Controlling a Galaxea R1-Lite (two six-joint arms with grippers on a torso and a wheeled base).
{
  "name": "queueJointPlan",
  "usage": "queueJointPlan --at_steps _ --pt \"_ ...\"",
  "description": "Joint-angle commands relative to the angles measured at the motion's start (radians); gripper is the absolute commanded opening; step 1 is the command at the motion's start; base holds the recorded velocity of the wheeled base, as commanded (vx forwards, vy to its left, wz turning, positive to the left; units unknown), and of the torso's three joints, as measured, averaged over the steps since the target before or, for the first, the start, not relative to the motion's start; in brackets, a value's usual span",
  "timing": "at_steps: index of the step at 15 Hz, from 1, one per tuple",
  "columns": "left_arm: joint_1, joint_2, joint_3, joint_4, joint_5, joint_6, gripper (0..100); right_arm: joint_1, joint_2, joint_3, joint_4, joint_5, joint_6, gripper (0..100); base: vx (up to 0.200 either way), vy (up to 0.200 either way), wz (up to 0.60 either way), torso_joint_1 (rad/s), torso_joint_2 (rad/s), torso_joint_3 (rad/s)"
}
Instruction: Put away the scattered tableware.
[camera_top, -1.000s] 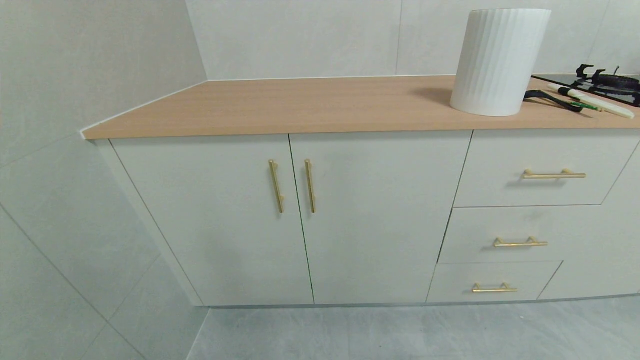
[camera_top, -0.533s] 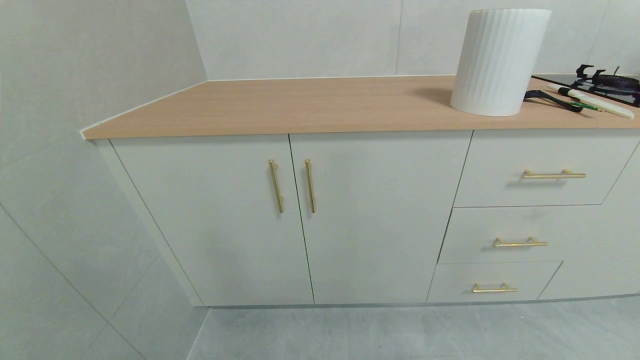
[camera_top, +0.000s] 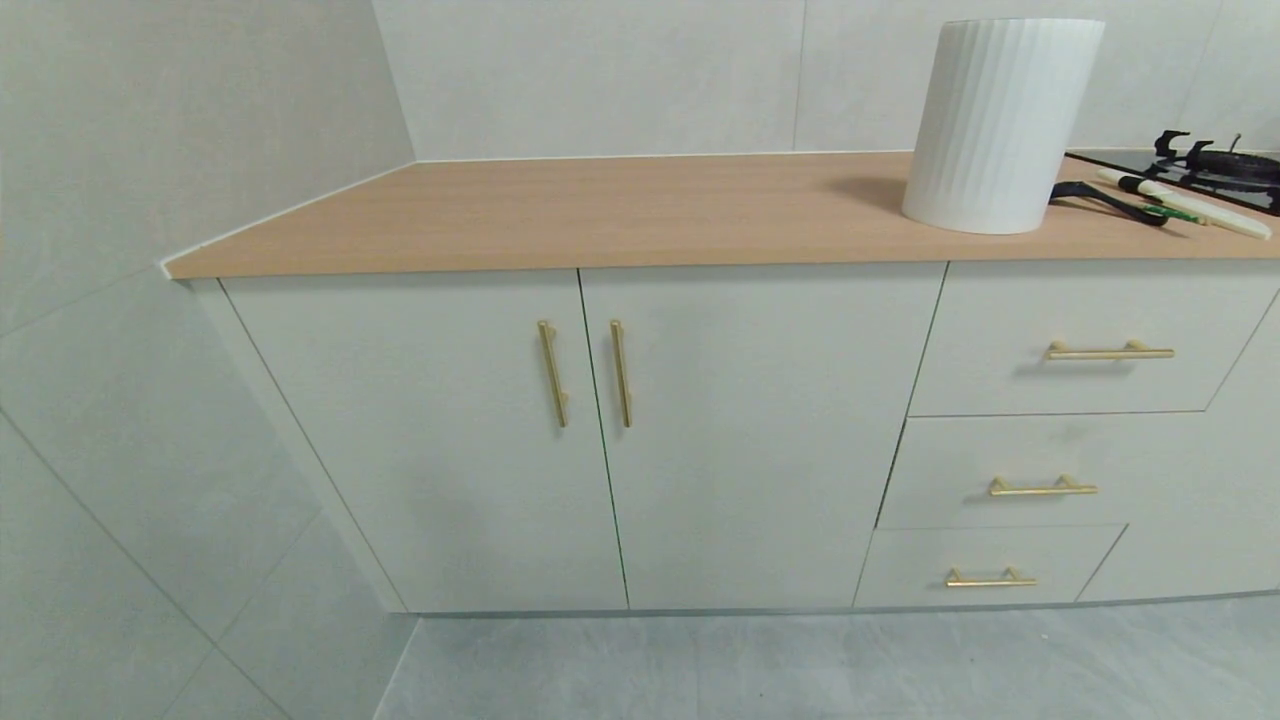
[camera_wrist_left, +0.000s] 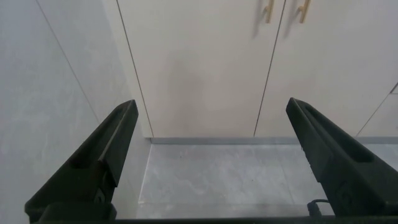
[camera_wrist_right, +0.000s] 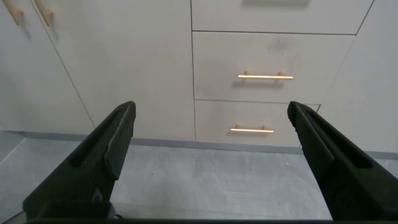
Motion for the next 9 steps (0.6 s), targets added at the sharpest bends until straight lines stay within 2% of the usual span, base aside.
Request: queueJointPlan --at_steps 1,9 --pt "0.0 0.002 0.0 0.0 0.001 0.0 100 0.001 0.001 0.0 0.0 0.0 0.0 100 0.0 -0.2 0.0 0.002 0.0 0.007" --pt "0.0 0.002 0.0 0.0 0.001 -0.001 100 0.001 0.001 0.0 0.0 0.0 0.006 100 0.0 -0.2 0.0 0.002 0.0 0.0"
